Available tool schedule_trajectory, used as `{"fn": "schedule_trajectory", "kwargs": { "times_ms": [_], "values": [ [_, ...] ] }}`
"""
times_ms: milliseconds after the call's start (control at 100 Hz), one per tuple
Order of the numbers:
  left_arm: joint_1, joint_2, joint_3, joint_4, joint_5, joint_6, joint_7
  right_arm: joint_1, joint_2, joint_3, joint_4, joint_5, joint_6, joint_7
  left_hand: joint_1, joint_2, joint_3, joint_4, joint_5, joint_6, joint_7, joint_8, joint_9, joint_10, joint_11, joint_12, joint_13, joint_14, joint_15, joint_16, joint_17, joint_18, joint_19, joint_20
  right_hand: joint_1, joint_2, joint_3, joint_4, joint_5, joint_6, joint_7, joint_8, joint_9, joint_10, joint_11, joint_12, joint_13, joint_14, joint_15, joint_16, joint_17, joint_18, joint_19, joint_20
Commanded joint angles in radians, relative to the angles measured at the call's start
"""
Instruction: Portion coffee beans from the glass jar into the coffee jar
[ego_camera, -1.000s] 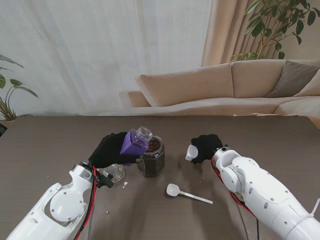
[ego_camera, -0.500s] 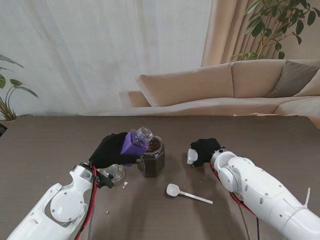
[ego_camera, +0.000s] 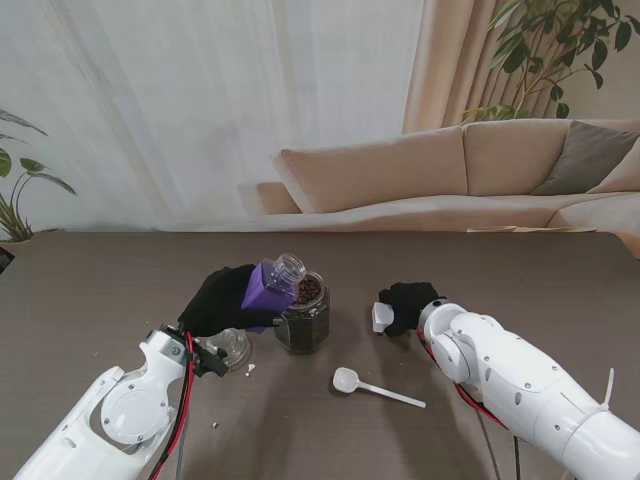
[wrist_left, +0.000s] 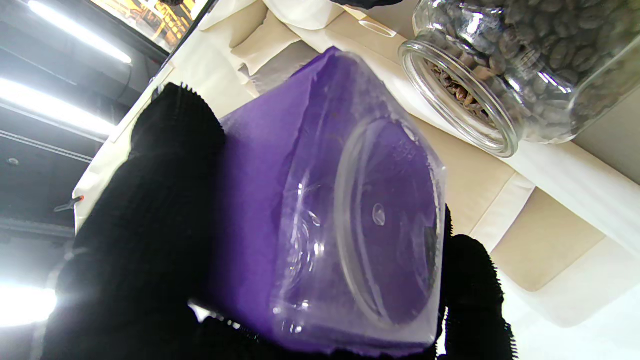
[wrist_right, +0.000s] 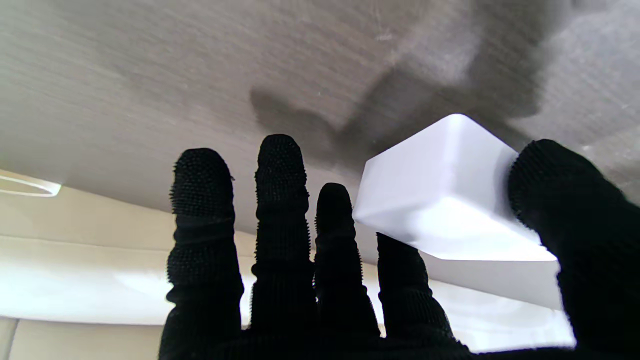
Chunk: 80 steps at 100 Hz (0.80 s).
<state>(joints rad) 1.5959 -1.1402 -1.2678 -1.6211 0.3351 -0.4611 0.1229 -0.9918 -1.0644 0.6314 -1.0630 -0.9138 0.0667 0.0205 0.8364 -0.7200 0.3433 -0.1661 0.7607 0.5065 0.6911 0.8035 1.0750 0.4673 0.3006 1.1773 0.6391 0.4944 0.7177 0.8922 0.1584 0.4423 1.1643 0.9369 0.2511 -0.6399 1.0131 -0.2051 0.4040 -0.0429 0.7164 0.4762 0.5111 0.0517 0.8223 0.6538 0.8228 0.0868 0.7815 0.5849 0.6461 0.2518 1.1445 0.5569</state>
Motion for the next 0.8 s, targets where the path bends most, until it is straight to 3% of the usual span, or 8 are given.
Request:
{"fn": "schedule_trajectory", "kwargs": {
  "times_ms": [0,340,520,690,790],
  "values": [
    [0.0,-0.005,0.001,-0.002,-0.002,0.0,-0.016,-0.001,0.003,-0.001,-0.015,-0.003,-0.001,0.039,0.178,0.236,0.421,0.054,0.131,-0.076,0.202,0.065,0.004,-0.064,0.007,0.002,0.0,0.024,0.065,0.019,-0.016,-0.143,-0.018,-0.022,-0.001,0.054,-0.013,0.048,-0.03,-0.051,-0.001,0.001,-0.049,0.028,0.002,-0.016,-0.024,0.017,-0.009,-0.007,-0.245,-0.016,-0.009,-0.011],
    [-0.004,-0.005,0.004,0.002,-0.004,-0.003,-0.017,-0.004,0.01,0.012,-0.042,0.005,0.007,0.099,0.178,0.236,0.422,0.054,0.131,-0.075,0.202,0.065,0.006,-0.063,0.008,0.001,0.0,0.024,0.066,0.02,-0.016,-0.143,-0.017,-0.021,-0.016,0.078,-0.178,0.068,-0.205,-0.036,-0.12,-0.057,-0.171,0.024,0.007,-0.039,-0.105,0.034,-0.03,-0.019,-0.286,-0.021,-0.042,0.008],
    [-0.004,-0.006,0.004,0.003,-0.003,-0.004,-0.015,-0.095,0.015,0.144,-0.141,-0.038,0.015,0.096,0.177,0.236,0.421,0.054,0.132,-0.075,0.201,0.066,0.005,-0.061,0.007,0.001,0.0,0.024,0.066,0.02,-0.016,-0.142,-0.017,-0.021,0.013,0.155,-0.353,0.107,-0.165,-0.024,-0.106,-0.054,-0.163,0.032,0.015,-0.045,-0.119,0.043,-0.041,-0.027,-0.294,-0.02,-0.051,0.024],
    [-0.005,-0.005,0.005,0.004,-0.006,-0.003,-0.02,-0.221,0.018,0.288,-0.276,-0.069,-0.018,0.093,0.178,0.237,0.421,0.054,0.13,-0.076,0.2,0.066,0.004,-0.061,0.007,0.0,-0.001,0.023,0.066,0.02,-0.016,-0.142,-0.017,-0.021,0.035,0.135,-0.293,0.105,-0.038,-0.014,-0.043,-0.033,-0.094,0.035,0.005,-0.047,-0.093,0.045,-0.058,-0.039,-0.283,-0.01,-0.052,0.025],
    [-0.005,-0.005,0.006,0.005,-0.007,-0.005,-0.019,-0.297,0.018,0.359,-0.356,-0.071,-0.043,0.095,0.178,0.236,0.421,0.054,0.13,-0.075,0.199,0.066,0.005,-0.062,0.007,0.0,0.0,0.024,0.066,0.02,-0.016,-0.141,-0.016,-0.02,0.013,0.07,-0.136,0.076,0.03,-0.013,-0.01,-0.022,-0.036,0.031,-0.005,-0.044,-0.059,0.042,-0.072,-0.042,-0.27,-0.004,-0.051,0.021]
  ]
}}
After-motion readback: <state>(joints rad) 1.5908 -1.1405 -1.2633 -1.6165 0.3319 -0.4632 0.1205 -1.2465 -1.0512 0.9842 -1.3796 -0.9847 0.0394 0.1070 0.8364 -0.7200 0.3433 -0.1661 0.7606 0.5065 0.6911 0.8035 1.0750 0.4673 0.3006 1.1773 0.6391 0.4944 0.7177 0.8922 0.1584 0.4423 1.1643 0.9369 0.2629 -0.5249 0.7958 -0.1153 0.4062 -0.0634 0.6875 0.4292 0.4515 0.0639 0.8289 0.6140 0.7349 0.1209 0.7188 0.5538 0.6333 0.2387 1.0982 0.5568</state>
